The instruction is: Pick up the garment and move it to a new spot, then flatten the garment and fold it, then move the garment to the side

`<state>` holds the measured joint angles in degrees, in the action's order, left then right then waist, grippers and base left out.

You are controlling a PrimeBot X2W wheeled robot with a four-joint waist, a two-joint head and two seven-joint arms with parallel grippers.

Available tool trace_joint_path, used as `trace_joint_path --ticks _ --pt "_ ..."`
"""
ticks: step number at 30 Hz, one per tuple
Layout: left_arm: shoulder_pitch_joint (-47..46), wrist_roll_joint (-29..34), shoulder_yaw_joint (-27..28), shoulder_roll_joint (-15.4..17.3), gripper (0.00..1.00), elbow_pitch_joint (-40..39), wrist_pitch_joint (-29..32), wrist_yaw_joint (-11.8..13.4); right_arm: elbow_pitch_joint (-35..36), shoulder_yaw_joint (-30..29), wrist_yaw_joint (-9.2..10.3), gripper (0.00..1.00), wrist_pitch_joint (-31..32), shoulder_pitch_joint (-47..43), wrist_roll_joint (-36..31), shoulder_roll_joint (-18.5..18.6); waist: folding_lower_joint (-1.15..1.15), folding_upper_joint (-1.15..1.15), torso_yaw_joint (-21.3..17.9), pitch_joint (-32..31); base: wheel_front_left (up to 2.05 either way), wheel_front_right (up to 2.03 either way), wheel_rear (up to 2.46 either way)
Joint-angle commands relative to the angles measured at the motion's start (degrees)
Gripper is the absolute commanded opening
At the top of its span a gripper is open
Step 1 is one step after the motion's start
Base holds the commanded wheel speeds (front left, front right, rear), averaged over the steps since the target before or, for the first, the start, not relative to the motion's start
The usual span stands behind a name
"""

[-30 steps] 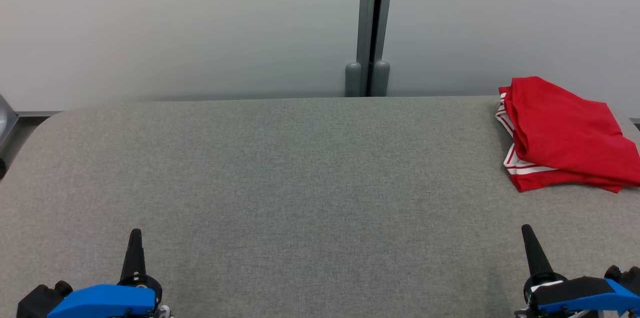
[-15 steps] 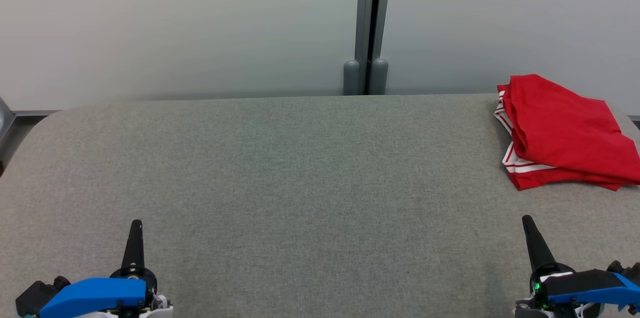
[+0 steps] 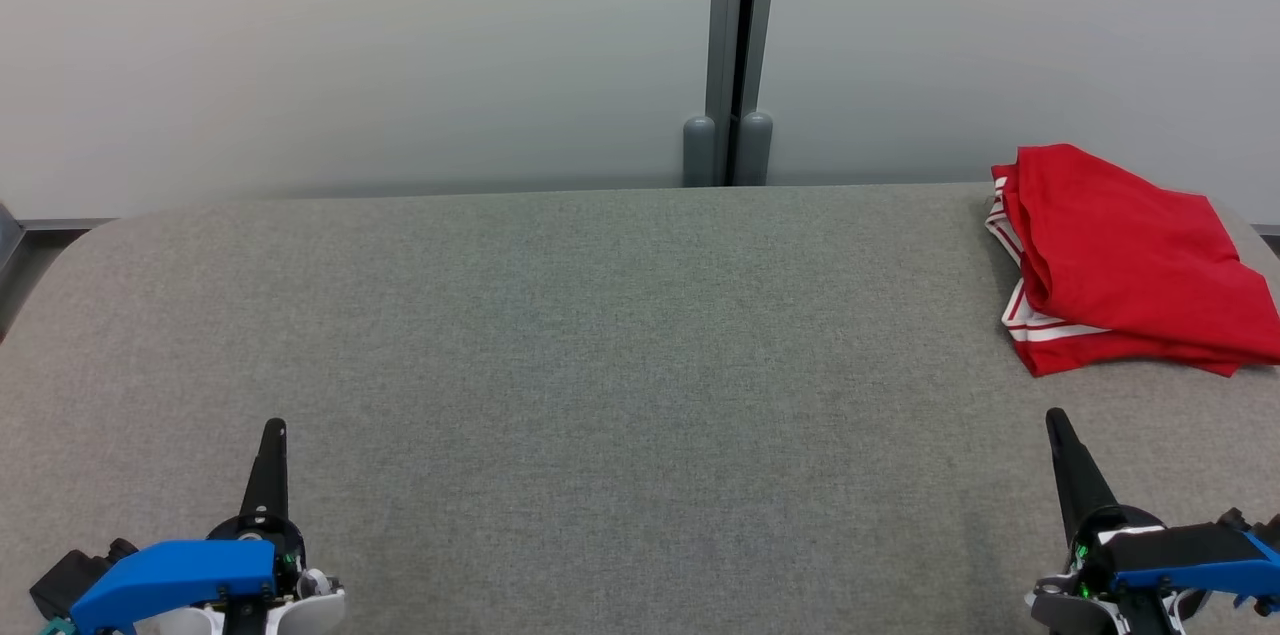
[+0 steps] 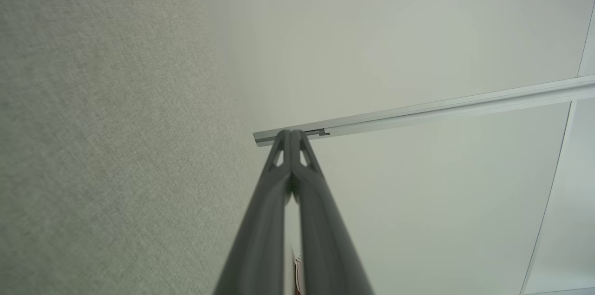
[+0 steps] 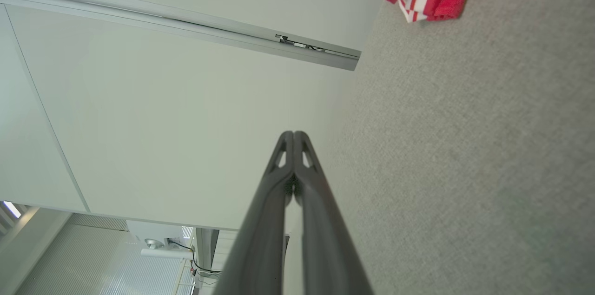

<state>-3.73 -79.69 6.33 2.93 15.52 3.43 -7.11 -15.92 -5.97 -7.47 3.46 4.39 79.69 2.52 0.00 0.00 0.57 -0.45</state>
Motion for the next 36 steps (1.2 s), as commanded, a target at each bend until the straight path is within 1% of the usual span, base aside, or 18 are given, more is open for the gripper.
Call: trace_joint_path --ticks 1,29,36 --pt "-1.3 -0.8 0.0 0.0 0.00 -0.5 0.3 -0.5 0.6 -0.2 -0.04 0.00 0.3 0.9 1.0 0.5 0.00 0.00 0.0 0.0 0.00 0.00 0.00" --pt "-2.9 -13.1 0.3 -0.1 0.00 -1.7 3.4 -0.6 2.1 -0.7 -0.04 0.00 3.3 2.3 13.1 0.6 0.00 0.00 -0.6 0.6 0.00 0.00 0.00" --pt "-2.9 -12.8 0.3 -0.1 0.00 -1.6 3.3 -0.6 2.1 -0.7 -0.04 0.00 3.3 2.3 12.8 0.6 0.00 0.00 -0.6 0.6 0.00 0.00 0.00"
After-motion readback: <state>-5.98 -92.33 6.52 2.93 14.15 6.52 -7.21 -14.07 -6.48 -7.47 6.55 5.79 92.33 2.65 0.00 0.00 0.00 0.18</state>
